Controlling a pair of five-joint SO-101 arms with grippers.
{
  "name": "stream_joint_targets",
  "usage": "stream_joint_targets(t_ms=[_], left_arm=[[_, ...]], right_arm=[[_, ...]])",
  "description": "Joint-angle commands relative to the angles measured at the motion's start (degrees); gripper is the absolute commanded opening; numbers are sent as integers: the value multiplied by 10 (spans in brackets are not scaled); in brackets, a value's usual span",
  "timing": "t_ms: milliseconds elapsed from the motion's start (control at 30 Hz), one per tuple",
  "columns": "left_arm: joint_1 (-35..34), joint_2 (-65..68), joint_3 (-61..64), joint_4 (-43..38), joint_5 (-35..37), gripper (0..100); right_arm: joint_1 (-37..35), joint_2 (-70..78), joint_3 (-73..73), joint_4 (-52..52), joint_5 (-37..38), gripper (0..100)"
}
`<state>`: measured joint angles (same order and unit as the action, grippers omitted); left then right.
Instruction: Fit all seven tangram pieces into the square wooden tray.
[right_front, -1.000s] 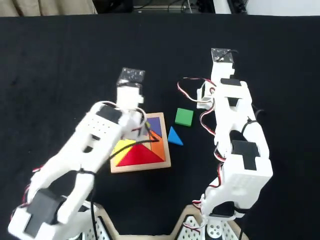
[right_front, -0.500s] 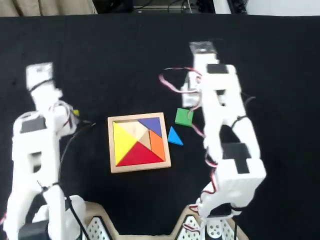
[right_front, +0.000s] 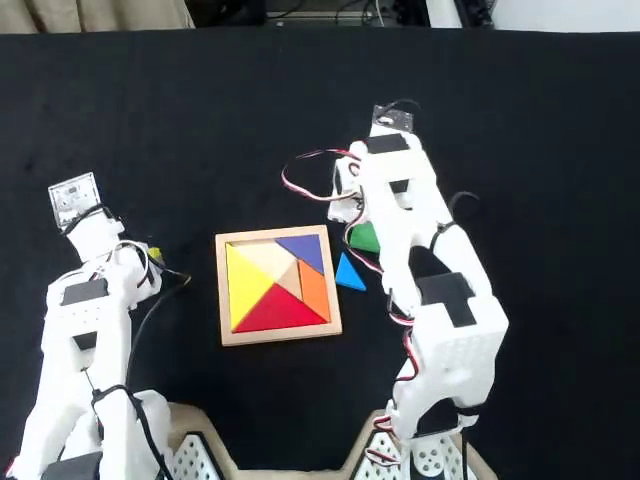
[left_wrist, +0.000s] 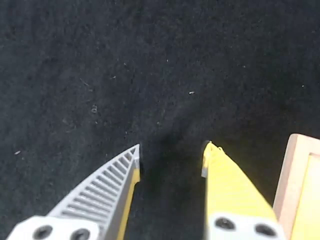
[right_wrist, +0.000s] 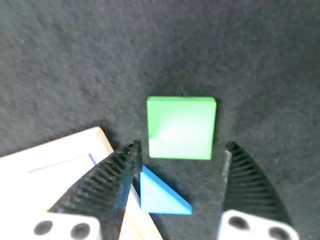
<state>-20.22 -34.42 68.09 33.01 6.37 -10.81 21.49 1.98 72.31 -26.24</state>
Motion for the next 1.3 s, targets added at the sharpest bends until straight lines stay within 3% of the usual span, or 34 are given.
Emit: stream_joint_targets(t_ms=[0, 333, 600, 933, 1267], left_arm=[[2, -12, -2, -10, 6, 205], [2, -12, -2, -10, 5, 205], [2, -12, -2, -10, 5, 205], [2, -12, -2, -10, 5, 205], [2, -12, -2, -11, 7, 205]], right_arm=[[-3, -4, -19, -40, -10, 265], [3, 43, -20, -77, 22, 264], [4, 118, -107, -13, 26, 260], [16, 172, -183, 40, 84, 59], [-28, 111, -280, 142, 175, 11]])
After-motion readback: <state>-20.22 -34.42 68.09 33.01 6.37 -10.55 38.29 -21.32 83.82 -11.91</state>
